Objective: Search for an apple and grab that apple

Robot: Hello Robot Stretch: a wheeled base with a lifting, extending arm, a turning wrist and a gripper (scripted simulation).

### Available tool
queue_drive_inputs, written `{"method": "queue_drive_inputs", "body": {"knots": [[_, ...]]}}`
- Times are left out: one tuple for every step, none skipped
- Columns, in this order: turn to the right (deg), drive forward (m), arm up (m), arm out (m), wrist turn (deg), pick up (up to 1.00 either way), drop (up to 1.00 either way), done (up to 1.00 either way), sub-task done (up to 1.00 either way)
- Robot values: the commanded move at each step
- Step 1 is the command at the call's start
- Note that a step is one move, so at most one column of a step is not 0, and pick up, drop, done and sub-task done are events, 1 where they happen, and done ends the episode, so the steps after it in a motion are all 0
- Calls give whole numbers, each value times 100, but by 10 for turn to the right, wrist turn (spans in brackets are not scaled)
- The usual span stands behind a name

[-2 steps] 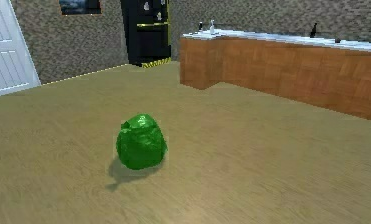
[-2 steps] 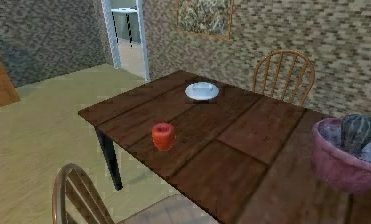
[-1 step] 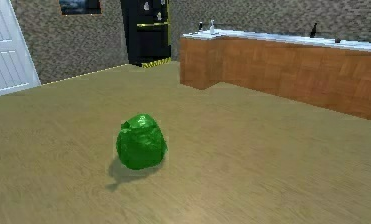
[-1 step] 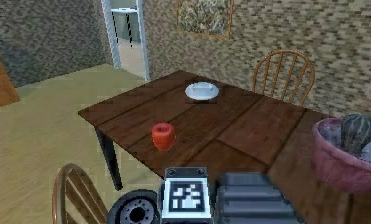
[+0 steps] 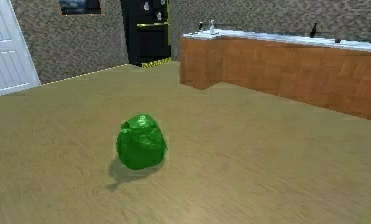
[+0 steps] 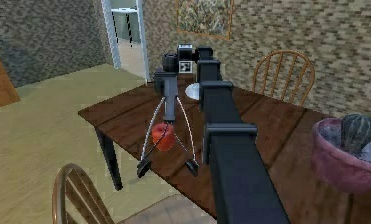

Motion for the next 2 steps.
{"method": "queue_drive_inputs", "body": {"knots": [[0,0,0,0,450,0,0,0,0],[0,0,0,0,450,0,0,0,0]]}}
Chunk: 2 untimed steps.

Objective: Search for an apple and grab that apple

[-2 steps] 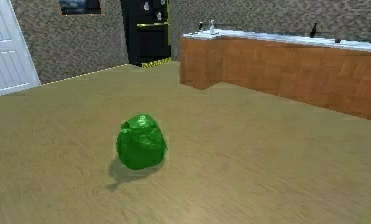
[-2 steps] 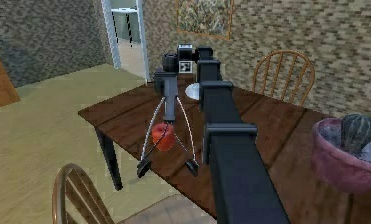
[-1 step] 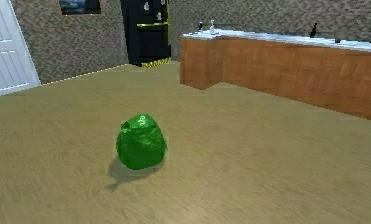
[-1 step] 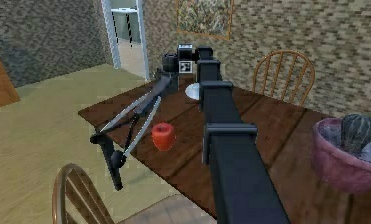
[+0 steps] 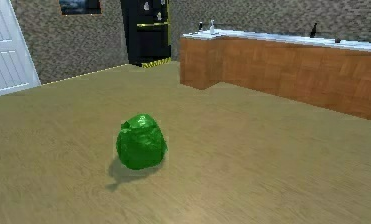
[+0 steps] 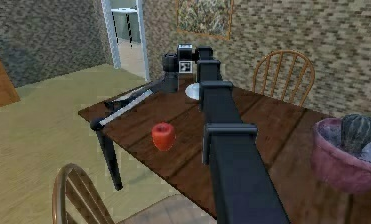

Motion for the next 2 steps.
{"method": "queue_drive_inputs", "body": {"knots": [[0,0,0,0,450,0,0,0,0],[0,0,0,0,240,0,0,0,0]]}}
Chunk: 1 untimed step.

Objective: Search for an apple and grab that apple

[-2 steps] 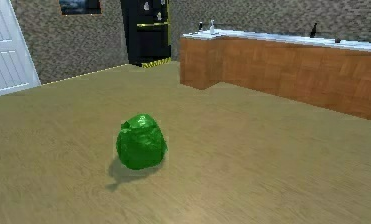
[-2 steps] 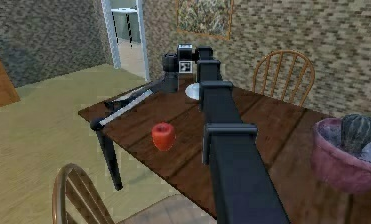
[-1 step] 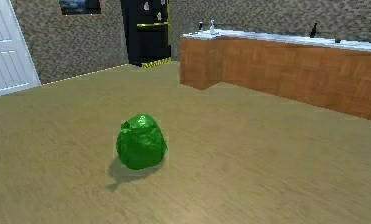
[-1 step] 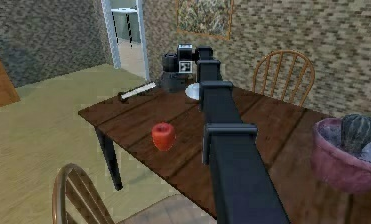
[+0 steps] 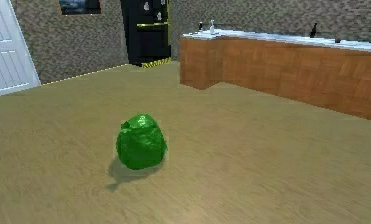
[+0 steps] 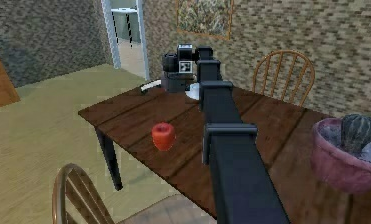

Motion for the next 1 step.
{"method": "queue_drive_inputs", "body": {"knots": [[0,0,-24,0,0,0,0,0,0]]}}
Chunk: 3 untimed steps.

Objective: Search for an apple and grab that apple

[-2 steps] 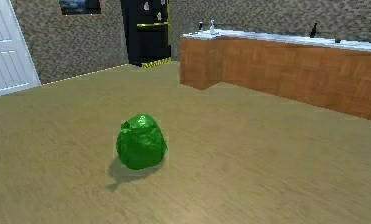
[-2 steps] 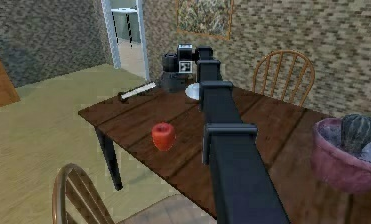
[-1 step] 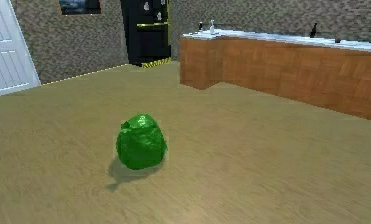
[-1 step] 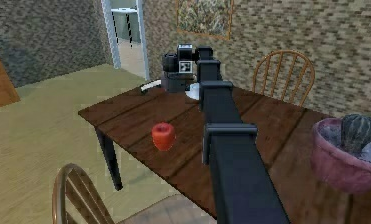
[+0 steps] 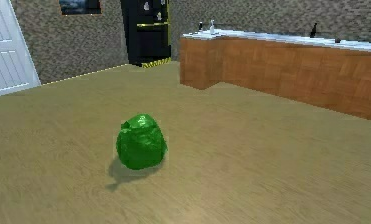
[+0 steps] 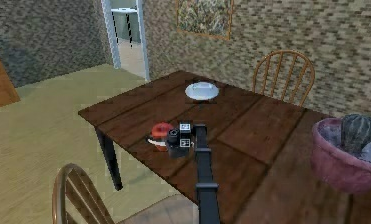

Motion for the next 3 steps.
{"method": "queue_drive_inputs", "body": {"knots": [[0,0,0,0,0,100,0,0,0],[0,0,10,0,0,0,0,0,0],[0,0,0,0,0,0,0,100,0]]}}
